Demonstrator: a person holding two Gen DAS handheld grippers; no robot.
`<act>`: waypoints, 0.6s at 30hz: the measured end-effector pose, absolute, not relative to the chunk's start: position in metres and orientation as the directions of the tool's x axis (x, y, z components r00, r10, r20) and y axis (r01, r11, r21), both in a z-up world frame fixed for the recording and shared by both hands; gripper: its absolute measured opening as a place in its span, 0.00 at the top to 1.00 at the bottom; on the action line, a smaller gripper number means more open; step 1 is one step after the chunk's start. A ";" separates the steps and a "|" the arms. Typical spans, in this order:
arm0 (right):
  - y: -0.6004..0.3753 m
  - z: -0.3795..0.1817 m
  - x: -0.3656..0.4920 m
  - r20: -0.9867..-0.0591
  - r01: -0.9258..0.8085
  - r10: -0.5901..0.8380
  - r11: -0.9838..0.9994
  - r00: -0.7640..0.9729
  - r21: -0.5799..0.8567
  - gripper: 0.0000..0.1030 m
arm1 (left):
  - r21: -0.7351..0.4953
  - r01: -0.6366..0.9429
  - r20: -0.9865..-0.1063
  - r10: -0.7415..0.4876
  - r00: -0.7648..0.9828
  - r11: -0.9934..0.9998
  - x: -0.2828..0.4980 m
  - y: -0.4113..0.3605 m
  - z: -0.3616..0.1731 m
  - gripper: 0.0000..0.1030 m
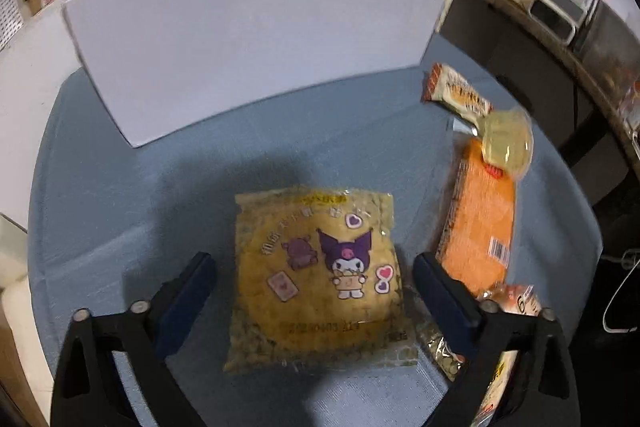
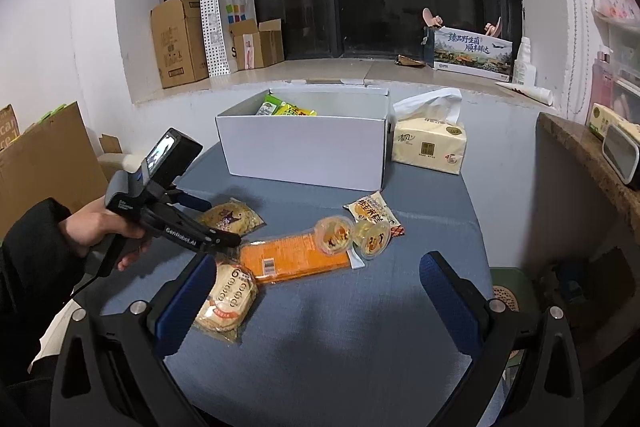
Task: Organize snacks
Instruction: 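Grasp the yellow cartoon bread bag with the left tool while the right tool grasps the small snack bag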
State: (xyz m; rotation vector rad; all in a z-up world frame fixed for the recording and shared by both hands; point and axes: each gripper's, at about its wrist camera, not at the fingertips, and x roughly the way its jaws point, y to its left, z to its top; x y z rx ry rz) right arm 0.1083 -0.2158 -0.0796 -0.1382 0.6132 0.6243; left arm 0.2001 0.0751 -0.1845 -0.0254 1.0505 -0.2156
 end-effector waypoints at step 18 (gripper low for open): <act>-0.186 -0.122 0.240 -0.711 -0.521 0.420 0.849 0.564 0.089 0.00 | -0.212 0.151 -0.611 -0.251 0.751 0.966 0.075 0.092 -0.088 0.25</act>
